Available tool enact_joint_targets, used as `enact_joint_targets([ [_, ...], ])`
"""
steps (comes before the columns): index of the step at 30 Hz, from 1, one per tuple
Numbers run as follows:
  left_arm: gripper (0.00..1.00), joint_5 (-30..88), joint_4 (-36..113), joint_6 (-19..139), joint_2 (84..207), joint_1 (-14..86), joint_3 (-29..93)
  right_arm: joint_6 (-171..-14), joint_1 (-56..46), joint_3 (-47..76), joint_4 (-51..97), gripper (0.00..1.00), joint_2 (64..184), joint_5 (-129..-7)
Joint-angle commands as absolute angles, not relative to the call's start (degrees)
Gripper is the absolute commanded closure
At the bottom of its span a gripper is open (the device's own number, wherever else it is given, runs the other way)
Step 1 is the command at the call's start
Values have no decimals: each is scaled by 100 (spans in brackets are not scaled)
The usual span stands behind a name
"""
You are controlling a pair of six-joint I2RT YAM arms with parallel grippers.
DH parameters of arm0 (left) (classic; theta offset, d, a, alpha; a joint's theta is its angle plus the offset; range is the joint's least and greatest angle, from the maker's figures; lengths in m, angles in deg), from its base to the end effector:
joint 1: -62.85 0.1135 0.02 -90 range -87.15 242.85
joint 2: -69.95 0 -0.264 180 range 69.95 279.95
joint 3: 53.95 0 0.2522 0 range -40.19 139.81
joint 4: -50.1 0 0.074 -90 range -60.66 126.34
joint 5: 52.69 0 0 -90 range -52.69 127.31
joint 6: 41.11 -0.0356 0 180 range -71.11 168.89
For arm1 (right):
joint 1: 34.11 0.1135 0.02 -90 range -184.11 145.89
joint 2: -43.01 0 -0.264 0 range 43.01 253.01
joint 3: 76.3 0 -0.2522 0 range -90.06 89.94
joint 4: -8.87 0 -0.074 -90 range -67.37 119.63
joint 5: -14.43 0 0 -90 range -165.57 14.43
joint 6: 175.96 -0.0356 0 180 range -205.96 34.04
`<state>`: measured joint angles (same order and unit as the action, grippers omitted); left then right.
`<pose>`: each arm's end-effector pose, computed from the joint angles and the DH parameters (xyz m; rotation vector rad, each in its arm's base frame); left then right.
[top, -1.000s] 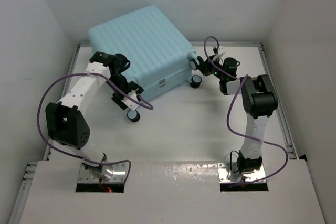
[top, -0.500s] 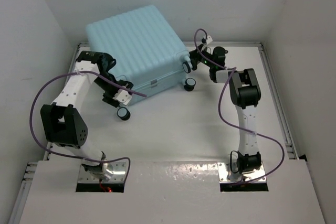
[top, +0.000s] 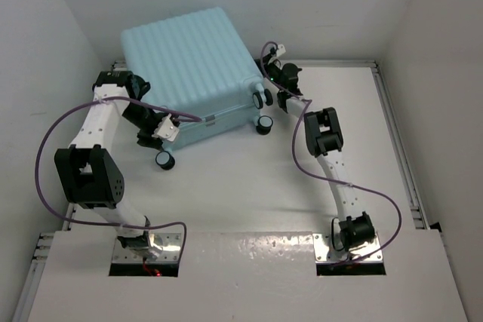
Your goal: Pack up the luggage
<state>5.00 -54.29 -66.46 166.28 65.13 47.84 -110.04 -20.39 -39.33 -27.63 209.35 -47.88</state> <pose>0.2845 -0.0077 0.2971 2.2013 1.5277 -0.5808 0.5895 0.1610 0.1001 -0.2980 1.3911 0.8719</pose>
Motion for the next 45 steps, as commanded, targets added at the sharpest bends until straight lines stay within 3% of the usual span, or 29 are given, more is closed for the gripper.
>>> enact_joint_targets([
  [1,100,938,-3810,-12459,17498,6821,4480,-10978,-2119,-4137,-3045,100,21061,-6316],
  [6,100,831,-3810,-12698,17295,6821,4234,-10715,-1794,-4760,-2782,98,21430,-6940],
  [8,100,744,-3810,-12637,17234,6821,4234,-10810,-1750,-4639,-2826,82,21370,-6950],
  [9,89,647,-3810,-12636,17234,6821,4234,-10924,-1749,-4116,-3061,71,21291,-6915],
  [10,75,551,-3810,-12549,17234,6821,4234,-11004,-1749,-3867,-3150,53,20863,-6863],
  [11,39,332,-3723,-12479,17182,6821,4234,-11126,-1776,-3577,-3264,46,20676,-6810],
  [13,0,-220,-3339,-12347,17025,6821,4147,-11276,-1881,-2446,-3608,38,19872,-6582],
  [18,0,-1531,-2703,-12030,16777,6926,4110,-11637,-2311,-249,-3521,31,18358,-5818],
  [24,0,-2684,-3360,-12248,16269,7102,4428,-12059,-2549,1168,-1882,25,16740,-4834],
  [28,0,-3000,-3582,-12075,15716,7312,4305,-12086,-2514,1740,-964,24,15871,-4656],
  [34,0,-3633,-2671,-10960,14985,7716,4199,-11919,-2470,2244,275,21,15112,-4796],
  [37,0,-3591,-1196,-9004,14449,7849,4121,-12085,-2391,2463,715,21,14883,-4937],
  [38,0,-3459,-617,-7205,14300,7910,4068,-12242,-2365,2516,777,21,14865,-4981],
  [40,0,-2600,1466,-5080,13825,7858,3691,-12419,-2277,2543,821,21,14917,-5043],
  [41,0,-2162,2255,-2868,13676,7797,3498,-12507,-2277,2490,839,22,15144,-5034],
  [42,0,-1131,2880,-2010,13561,7675,3192,-12803,-2242,2385,856,22,15259,-5043],
  [45,0,593,2975,-179,13700,7673,3660,-13333,-2259,1981,830,25,15813,-4973],
])
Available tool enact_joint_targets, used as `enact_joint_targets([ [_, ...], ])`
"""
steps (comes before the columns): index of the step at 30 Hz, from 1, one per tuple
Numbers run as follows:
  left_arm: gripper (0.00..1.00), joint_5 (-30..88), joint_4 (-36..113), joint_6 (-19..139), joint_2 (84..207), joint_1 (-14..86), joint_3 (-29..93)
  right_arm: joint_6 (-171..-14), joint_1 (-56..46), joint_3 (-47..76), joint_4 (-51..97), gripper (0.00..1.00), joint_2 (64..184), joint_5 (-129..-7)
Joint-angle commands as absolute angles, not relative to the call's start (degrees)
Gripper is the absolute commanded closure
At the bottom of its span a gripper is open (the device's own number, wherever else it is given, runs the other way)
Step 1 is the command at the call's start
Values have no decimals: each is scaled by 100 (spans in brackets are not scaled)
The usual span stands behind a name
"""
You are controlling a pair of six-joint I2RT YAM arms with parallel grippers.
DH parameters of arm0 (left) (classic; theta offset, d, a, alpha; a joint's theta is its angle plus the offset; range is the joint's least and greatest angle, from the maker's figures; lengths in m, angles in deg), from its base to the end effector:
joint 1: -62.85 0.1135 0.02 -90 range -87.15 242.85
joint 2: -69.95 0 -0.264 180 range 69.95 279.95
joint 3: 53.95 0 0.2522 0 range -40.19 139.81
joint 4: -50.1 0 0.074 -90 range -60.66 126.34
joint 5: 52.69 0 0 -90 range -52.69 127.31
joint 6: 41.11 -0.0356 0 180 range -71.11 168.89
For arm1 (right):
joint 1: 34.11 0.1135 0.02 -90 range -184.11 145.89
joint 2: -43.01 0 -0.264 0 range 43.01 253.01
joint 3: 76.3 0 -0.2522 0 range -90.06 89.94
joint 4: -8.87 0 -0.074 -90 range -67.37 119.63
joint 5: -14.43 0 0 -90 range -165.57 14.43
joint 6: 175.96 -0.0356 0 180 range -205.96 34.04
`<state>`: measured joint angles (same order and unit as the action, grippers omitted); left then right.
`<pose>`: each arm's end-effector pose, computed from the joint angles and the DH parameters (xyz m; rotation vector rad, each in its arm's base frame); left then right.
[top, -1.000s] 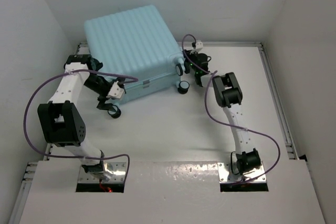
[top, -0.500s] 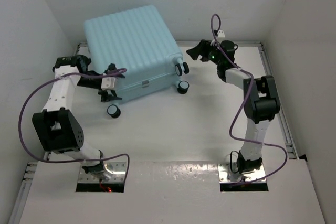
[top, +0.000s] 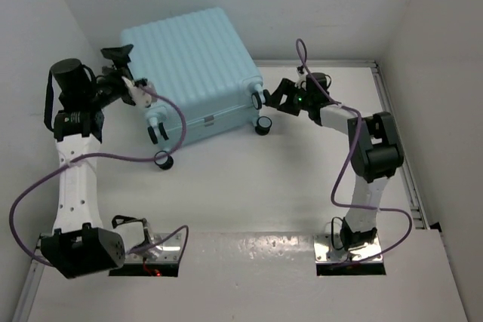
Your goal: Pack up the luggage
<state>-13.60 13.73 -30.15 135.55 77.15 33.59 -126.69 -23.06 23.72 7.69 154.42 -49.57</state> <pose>0.2377 0.0321 0.4241 1.3861 1.0588 0.3883 0.4123 0.0964 0.1744 0.2798 2.1883 1.0028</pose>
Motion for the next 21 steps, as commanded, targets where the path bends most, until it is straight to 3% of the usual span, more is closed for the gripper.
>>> enact_joint_targets([
  [1,0,1072,2870,314,13831,7673,3872,-13429,-2242,1841,804,25,16032,-4999],
  [3,2,2274,2423,1703,14393,7821,4607,-13360,-2189,1594,908,27,16357,-5043],
  [6,2,2842,1570,3273,15340,8278,5427,-13386,-2092,1235,1093,27,16718,-4973],
  [12,4,2650,849,4633,16652,8517,6563,-13711,-1864,1557,1480,27,16965,-4780],
  [15,10,2589,621,5020,17416,8517,6844,-13835,-1785,2111,1410,33,16843,-4578],
  [21,14,2589,689,5364,18709,8157,7468,-13932,-1662,3104,1332,60,16246,-4437],
])
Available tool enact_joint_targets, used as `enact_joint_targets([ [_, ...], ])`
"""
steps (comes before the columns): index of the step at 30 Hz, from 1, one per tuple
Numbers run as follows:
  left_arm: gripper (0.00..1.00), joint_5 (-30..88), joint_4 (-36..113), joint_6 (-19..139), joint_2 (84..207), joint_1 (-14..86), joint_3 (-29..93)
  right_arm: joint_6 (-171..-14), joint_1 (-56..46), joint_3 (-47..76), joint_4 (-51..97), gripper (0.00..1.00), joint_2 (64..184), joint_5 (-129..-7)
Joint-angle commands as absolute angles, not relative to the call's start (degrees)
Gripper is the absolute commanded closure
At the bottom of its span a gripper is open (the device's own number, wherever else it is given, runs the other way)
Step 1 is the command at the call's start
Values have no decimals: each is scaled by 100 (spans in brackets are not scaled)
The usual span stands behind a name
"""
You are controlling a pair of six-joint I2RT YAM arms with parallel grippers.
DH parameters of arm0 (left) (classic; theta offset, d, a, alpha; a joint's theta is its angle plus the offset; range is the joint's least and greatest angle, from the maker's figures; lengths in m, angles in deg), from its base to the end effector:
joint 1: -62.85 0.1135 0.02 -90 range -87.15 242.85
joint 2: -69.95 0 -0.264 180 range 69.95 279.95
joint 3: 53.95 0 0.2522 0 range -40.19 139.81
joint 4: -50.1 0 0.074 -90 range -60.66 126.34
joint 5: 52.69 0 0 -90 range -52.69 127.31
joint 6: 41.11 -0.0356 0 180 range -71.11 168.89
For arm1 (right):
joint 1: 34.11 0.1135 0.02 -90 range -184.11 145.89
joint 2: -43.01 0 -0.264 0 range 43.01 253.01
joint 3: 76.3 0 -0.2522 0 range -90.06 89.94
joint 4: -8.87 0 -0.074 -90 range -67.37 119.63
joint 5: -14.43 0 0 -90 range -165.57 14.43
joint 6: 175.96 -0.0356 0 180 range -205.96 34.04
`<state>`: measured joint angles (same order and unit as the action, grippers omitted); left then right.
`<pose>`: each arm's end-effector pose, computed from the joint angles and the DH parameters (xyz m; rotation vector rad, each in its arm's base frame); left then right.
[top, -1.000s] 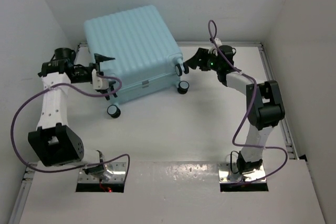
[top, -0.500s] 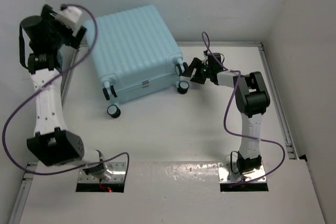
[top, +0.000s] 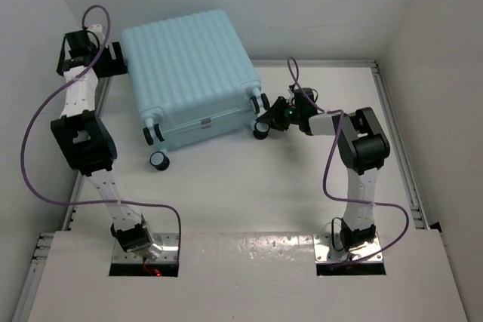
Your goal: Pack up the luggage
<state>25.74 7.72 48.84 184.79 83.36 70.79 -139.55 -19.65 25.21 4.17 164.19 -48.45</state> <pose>0.4438 0.1584 0.3380 -0.2607 2.1087 -0.0037 0.4078 0.1219 0.1033 0.5370 2.3531 1.1335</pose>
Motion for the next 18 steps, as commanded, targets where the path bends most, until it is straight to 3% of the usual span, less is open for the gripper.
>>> enact_joint_targets([
  [1,14,2589,977,5494,18945,8105,7469,-13862,-1627,3253,1235,66,16158,-4297],
  [10,19,-591,1604,5865,20274,7376,8189,-11841,-862,4001,1480,84,14550,-3313],
  [14,15,-498,1717,5759,20407,6944,8189,-11243,-817,4722,1602,80,13460,-3092],
  [17,13,345,2189,6135,20302,7005,8189,-10996,-1046,4836,2084,71,12802,-3187],
  [18,11,1113,2384,6285,20206,7171,8137,-10996,-1142,4854,2157,71,12512,-3275],
])
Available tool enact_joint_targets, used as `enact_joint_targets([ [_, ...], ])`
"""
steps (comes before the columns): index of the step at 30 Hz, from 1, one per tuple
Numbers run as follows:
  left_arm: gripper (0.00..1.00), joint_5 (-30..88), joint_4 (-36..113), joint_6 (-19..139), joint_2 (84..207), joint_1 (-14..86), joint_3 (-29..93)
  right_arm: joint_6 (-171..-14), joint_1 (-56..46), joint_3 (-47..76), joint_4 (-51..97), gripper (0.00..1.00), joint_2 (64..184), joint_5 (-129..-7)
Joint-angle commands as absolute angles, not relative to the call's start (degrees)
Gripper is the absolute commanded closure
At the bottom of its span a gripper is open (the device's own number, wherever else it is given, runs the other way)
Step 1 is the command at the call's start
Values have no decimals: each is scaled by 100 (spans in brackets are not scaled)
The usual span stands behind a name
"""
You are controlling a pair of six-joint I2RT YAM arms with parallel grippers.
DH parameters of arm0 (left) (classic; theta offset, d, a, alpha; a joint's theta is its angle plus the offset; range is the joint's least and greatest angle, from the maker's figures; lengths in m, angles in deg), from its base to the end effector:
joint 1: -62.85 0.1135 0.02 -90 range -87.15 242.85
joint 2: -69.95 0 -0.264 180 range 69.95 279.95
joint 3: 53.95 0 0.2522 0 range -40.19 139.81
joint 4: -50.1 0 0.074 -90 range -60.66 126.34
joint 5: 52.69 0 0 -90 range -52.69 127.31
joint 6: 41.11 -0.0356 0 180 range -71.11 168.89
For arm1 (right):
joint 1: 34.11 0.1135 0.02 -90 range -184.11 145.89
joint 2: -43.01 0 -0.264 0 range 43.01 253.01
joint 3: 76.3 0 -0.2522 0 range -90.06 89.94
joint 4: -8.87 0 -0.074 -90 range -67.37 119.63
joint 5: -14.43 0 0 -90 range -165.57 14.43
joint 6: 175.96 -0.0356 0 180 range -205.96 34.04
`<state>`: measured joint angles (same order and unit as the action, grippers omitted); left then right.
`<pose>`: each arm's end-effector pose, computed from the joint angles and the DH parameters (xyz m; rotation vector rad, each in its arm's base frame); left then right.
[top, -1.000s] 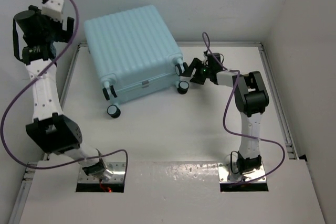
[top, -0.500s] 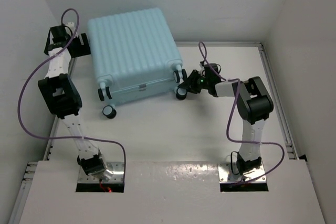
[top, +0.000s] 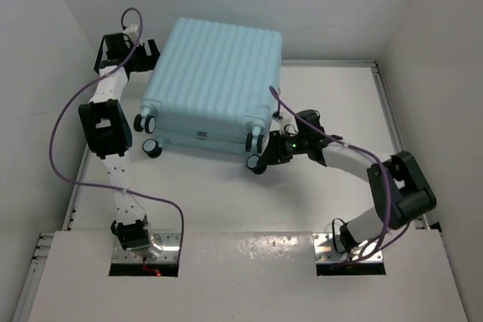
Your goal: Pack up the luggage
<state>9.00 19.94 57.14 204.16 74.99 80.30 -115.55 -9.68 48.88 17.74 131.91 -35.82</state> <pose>0.5387 0.0986 0.2500 -0.0694 2.0604 -0.4744 0.2619 0.1440 0.1671 -0.2715 2.4343 1.2577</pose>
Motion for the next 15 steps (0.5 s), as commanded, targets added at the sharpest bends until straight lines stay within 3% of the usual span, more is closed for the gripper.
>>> enact_joint_targets([
  [1,11,1478,2586,6408,20092,7285,8085,-11005,-1465,4941,2183,71,12353,-3320],
  [7,6,1782,3011,5814,19204,7849,8540,-10399,-2188,5566,1493,73,11279,-5059],
  [9,0,1588,2661,5070,18670,7849,8366,-10241,-2346,5392,1121,76,11759,-5593],
  [15,0,1586,1509,3686,17043,7156,6592,-10881,-2330,4143,102,78,13764,-5412],
])
